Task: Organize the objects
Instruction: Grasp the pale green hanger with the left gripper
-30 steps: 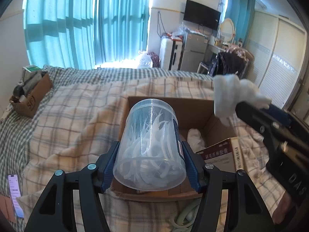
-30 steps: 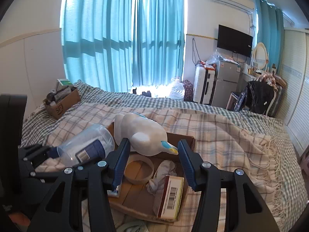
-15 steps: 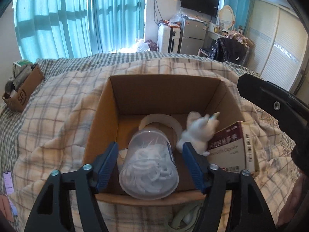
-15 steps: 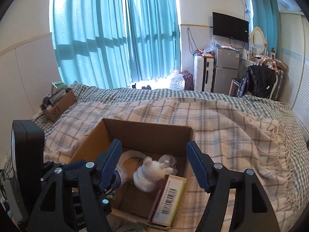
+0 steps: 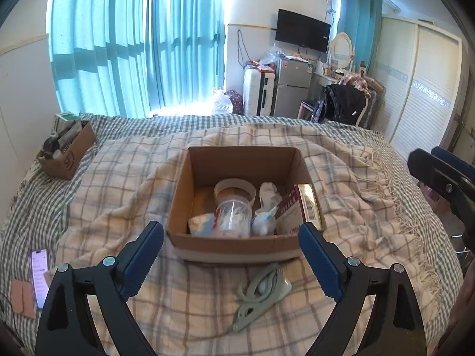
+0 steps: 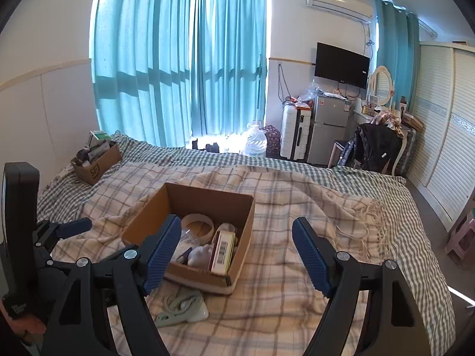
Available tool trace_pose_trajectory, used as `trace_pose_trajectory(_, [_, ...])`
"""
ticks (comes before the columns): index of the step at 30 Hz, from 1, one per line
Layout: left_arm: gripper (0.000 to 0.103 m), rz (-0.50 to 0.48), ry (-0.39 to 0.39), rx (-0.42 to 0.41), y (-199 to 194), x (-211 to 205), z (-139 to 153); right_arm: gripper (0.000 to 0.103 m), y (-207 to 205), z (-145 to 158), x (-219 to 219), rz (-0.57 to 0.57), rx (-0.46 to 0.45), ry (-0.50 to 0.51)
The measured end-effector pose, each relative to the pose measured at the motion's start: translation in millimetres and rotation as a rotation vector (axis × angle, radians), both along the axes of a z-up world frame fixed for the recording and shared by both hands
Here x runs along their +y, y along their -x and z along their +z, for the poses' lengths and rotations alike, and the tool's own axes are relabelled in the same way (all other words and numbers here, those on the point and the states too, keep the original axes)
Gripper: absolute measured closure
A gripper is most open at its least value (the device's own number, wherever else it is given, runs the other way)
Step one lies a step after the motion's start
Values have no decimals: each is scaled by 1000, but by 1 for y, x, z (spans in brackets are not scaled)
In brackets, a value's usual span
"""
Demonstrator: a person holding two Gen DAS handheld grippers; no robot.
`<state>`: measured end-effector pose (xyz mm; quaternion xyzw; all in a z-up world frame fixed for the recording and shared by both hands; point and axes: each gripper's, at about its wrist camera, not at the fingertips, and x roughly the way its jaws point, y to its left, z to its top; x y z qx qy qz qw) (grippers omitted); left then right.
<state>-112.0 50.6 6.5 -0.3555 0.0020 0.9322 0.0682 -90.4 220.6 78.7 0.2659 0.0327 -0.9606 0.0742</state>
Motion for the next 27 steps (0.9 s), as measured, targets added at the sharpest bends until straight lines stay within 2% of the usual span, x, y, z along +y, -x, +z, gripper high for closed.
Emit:
trace_pose_trajectory(2, [8, 3, 3, -1, -12, -3, -3, 23, -18, -2, 3, 4, -3, 4])
trace_pose_trajectory(5, [8, 28, -10, -17, -29, -12, -13, 23, -40, -13, 3, 1, -11, -49])
trace_pose_trajectory(10, [8, 57, -40, -43, -46, -19, -46, 23, -55, -42, 8, 10, -32, -62])
trace_pose_trajectory(14, [8, 41, -51, -79, -52, -11, -82, 23, -50, -77, 9, -10, -61, -25])
trace_pose_trajectory(18, [8, 31, 8, -114, -48, 3, -118, 23, -32, -118, 7, -14, -123, -26])
trace_pose_trajectory(21, [8, 31, 6, -152, -41, 8, -137, 23, -20, -146, 12, -34, -175, -11])
trace_pose_trajectory(27, [8, 4, 6, -199, -24, 21, -164, 23, -4, -171, 21, -39, -239, 19])
